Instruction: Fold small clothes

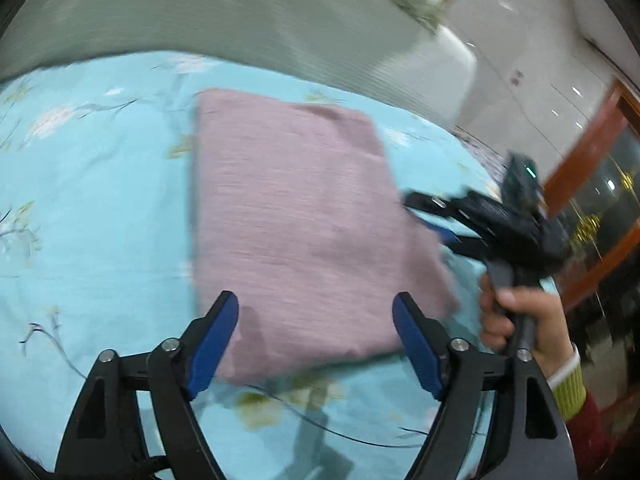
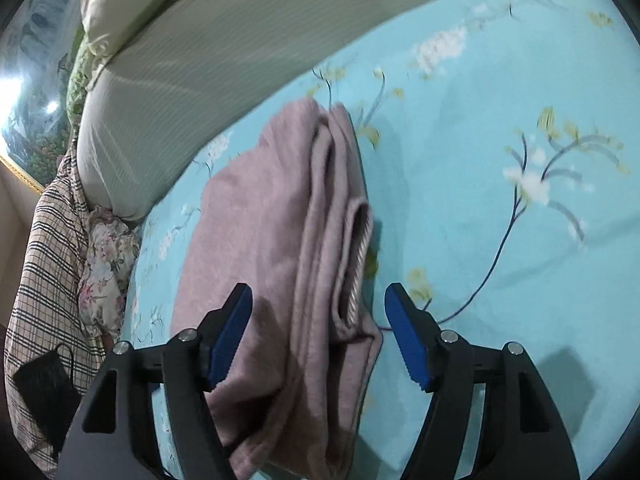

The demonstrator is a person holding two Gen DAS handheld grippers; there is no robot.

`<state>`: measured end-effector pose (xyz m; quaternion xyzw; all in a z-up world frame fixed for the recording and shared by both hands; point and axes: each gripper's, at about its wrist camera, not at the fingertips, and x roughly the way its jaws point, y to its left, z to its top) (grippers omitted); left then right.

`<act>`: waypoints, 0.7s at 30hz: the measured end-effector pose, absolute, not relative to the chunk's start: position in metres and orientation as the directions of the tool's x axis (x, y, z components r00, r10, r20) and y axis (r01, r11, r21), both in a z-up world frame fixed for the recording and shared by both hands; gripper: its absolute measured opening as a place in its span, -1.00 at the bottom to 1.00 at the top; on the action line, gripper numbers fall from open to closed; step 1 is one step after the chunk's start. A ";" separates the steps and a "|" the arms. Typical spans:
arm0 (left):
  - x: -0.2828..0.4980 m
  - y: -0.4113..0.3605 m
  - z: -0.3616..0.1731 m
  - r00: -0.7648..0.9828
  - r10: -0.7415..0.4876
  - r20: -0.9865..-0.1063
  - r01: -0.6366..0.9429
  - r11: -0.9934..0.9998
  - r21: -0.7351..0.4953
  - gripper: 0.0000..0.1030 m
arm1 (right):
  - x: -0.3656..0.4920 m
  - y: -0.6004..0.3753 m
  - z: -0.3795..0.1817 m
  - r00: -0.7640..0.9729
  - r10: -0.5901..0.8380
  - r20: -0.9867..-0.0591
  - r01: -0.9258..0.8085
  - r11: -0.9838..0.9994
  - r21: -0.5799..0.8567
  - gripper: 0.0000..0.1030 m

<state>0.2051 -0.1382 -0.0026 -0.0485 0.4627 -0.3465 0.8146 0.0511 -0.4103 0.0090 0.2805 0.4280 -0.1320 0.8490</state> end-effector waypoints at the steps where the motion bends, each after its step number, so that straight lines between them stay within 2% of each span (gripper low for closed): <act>1: 0.214 -0.135 -0.007 0.324 -0.609 -0.724 0.504 0.759 -0.412 0.60 | 0.054 -0.411 0.007 0.597 0.026 -0.802 0.460 0.808 0.369 0.35; 7: 0.270 -0.124 -0.051 0.243 -0.601 -0.761 0.390 0.779 -0.491 0.60 | 0.075 -0.414 -0.003 0.568 0.085 -0.819 0.429 0.818 0.382 0.35; 10: 0.290 -0.128 -0.071 0.172 -0.647 -0.743 0.351 0.745 -0.567 0.60 | 0.083 -0.416 -0.006 0.563 0.087 -0.822 0.425 0.823 0.378 0.35; 15: 0.308 -0.141 -0.073 0.164 -0.667 -0.727 0.366 0.725 -0.583 0.60 | 0.096 -0.419 -0.010 0.569 0.095 -0.817 0.422 0.818 0.390 0.35; 16: 0.312 -0.145 -0.076 0.151 -0.671 -0.726 0.364 0.721 -0.590 0.52 | 0.098 -0.419 -0.012 0.571 0.094 -0.815 0.422 0.819 0.390 0.29; 19: 0.317 -0.154 -0.079 0.128 -0.669 -0.732 0.361 0.719 -0.594 0.19 | 0.099 -0.423 -0.017 0.569 0.098 -0.817 0.429 0.812 0.396 -0.09; 21: 0.316 -0.157 -0.077 0.133 -0.662 -0.737 0.378 0.722 -0.580 0.04 | 0.098 -0.422 -0.017 0.573 0.099 -0.814 0.425 0.813 0.398 -0.21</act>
